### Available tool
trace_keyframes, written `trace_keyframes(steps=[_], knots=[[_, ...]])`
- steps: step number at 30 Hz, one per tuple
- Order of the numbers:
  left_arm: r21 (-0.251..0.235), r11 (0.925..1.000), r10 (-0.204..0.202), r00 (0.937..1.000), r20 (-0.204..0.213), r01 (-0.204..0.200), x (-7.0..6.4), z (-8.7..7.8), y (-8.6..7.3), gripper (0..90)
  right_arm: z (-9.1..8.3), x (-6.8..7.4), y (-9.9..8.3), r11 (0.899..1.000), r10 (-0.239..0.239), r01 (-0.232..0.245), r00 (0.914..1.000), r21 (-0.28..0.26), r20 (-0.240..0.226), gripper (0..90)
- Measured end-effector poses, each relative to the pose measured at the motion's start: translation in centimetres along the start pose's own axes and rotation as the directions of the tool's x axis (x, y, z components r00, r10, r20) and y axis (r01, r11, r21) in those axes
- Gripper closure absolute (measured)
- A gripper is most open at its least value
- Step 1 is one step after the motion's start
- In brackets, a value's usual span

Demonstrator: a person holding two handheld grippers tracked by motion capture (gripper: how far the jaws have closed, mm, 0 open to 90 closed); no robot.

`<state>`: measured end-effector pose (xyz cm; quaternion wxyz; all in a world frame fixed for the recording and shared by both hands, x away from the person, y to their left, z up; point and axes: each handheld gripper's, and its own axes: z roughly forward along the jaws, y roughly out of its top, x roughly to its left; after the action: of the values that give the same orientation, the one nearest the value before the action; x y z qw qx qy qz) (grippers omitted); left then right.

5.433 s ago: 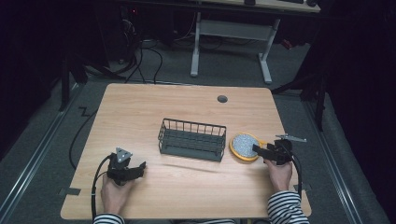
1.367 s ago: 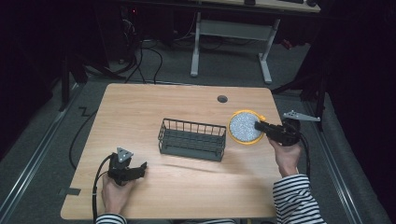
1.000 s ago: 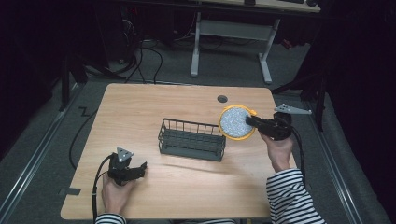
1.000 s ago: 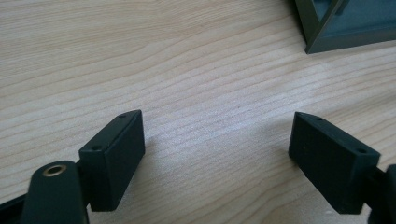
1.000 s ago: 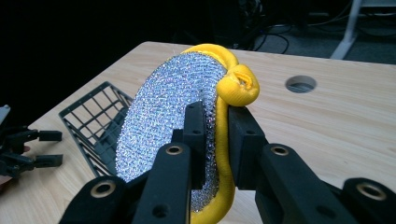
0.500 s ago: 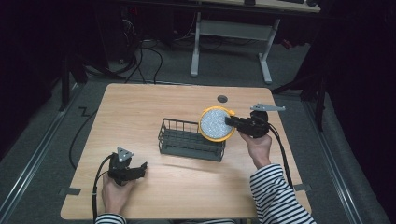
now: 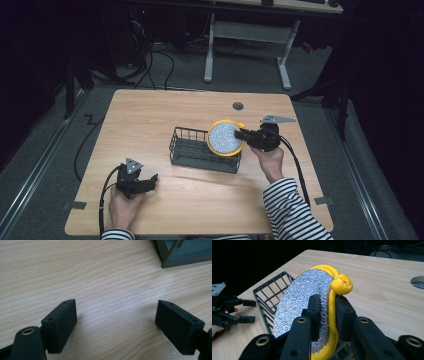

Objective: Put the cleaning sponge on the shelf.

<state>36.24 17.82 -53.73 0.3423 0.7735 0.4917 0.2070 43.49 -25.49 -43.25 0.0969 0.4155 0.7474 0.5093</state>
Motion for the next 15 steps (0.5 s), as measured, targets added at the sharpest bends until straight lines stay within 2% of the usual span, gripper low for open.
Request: trace_keyframes(steps=[8, 15], knots=[[0.001, 1.0, 0.002, 1.0, 0.002, -0.002, -0.01, 0.0, 0.0, 18.2, 0.4, 0.06, 0.01, 1.0, -0.027, 0.027, 0.9994, 0.007, 0.024, 75.1], [0.001, 1.0, 0.003, 1.0, 0.002, -0.003, -0.01, -0.01, 0.0, 18.2, 0.82, 0.17, -0.27, 0.999, -0.035, 0.035, 0.9994, 0.033, 0.002, 74.6]])
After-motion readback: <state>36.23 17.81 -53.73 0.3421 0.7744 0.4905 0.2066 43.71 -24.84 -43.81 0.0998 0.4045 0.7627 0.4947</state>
